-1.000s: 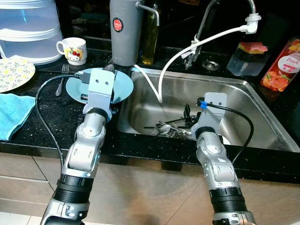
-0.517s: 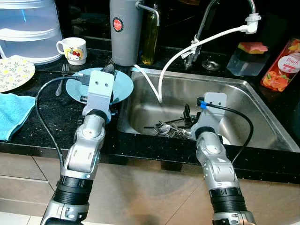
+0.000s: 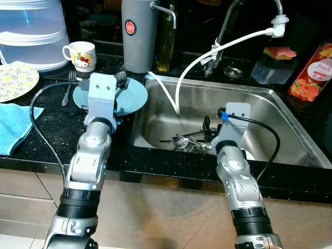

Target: Kitchen organization

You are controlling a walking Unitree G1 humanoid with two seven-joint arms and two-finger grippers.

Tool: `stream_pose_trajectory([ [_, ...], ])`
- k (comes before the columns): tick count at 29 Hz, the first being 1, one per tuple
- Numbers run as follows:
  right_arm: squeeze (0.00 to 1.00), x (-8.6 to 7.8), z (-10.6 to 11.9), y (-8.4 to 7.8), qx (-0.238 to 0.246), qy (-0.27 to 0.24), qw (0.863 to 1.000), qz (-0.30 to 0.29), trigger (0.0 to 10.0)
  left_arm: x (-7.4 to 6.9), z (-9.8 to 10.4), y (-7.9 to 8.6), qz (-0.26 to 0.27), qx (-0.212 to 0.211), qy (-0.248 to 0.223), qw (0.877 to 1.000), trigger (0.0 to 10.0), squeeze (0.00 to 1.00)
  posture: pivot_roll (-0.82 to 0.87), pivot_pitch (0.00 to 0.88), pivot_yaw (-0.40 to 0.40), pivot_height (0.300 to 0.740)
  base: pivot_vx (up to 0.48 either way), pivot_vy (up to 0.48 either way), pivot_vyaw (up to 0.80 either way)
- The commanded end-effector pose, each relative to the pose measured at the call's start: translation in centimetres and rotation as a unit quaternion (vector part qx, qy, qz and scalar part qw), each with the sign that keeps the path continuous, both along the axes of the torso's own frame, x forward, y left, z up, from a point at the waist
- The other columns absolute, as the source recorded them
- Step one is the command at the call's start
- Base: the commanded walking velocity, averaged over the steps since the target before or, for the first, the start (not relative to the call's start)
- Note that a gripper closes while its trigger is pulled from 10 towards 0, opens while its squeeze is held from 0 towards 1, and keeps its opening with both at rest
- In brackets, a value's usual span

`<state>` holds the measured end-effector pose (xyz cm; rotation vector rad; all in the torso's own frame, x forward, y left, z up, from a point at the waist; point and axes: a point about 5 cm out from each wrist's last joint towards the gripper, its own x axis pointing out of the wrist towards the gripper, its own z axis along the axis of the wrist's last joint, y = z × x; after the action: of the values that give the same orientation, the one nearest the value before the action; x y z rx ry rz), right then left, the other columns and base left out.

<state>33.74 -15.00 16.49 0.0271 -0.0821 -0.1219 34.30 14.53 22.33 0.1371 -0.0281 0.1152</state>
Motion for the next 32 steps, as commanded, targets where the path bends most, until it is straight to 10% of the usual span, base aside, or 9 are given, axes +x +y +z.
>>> stream_pose_trajectory([
  [1, 0.00, 0.0, 0.0, -0.2, 0.003, 0.001, 1.000, -0.003, 10.0, 0.4, -0.3, -0.5, -0.008, -0.012, 0.026, 1.000, 10.0, 0.00, 0.22, 0.001, -0.074, 0.740, 0.000, 0.000, 0.00],
  [13, 0.00, 0.1, 0.0, -0.2, 0.003, -0.001, 1.000, -0.002, 10.0, 1.7, 1.4, 0.4, 0.012, -0.022, 0.039, 0.999, 10.0, 0.00, 0.22, 0.000, -0.075, 0.740, 0.000, 0.000, 0.00],
  [19, 0.00, 0.2, 0.3, -0.1, 0.001, -0.004, 1.000, 0.002, 10.0, 3.3, 0.9, 1.0, 0.039, -0.114, 0.096, 0.988, 10.0, 0.00, 0.21, 0.000, -0.083, 0.740, 0.000, 0.000, 0.00],
  [20, 0.00, 0.2, 0.3, -0.1, 0.000, -0.004, 1.000, 0.002, 10.0, 3.4, 1.1, 0.9, 0.041, -0.118, 0.096, 0.988, 10.0, 0.73, 0.21, 0.000, -0.083, 0.740, 0.000, 0.000, 0.00],
  [21, 0.00, 0.2, 0.3, -0.3, 0.000, -0.004, 1.000, 0.000, 10.0, 3.6, 1.4, 0.7, 0.040, -0.120, 0.094, 0.988, 10.0, 1.00, 0.21, 0.000, -0.081, 0.740, 0.000, 0.000, 0.00],
  [25, 0.00, 0.1, 0.3, -0.5, 0.000, -0.003, 1.000, -0.004, 10.0, 3.7, 1.6, 0.6, 0.048, -0.116, 0.095, 0.988, 10.0, 1.00, 0.20, 0.000, -0.083, 0.740, 0.000, 0.000, 0.00],
  [26, 0.00, 0.0, 0.2, -0.4, 0.000, -0.002, 1.000, -0.004, 10.0, 3.8, 1.6, 0.5, 0.048, -0.125, 0.101, 0.986, 10.0, 0.00, 0.20, 0.000, -0.084, 0.740, 0.000, 0.000, 0.00],
  [32, 0.00, 0.1, 0.3, -0.1, -0.002, -0.002, 1.000, 0.001, 10.0, 4.6, 0.8, 0.6, 0.074, -0.159, 0.146, 0.974, 10.0, 0.00, 0.20, 0.000, -0.089, 0.740, 0.000, 0.000, 0.00],
])
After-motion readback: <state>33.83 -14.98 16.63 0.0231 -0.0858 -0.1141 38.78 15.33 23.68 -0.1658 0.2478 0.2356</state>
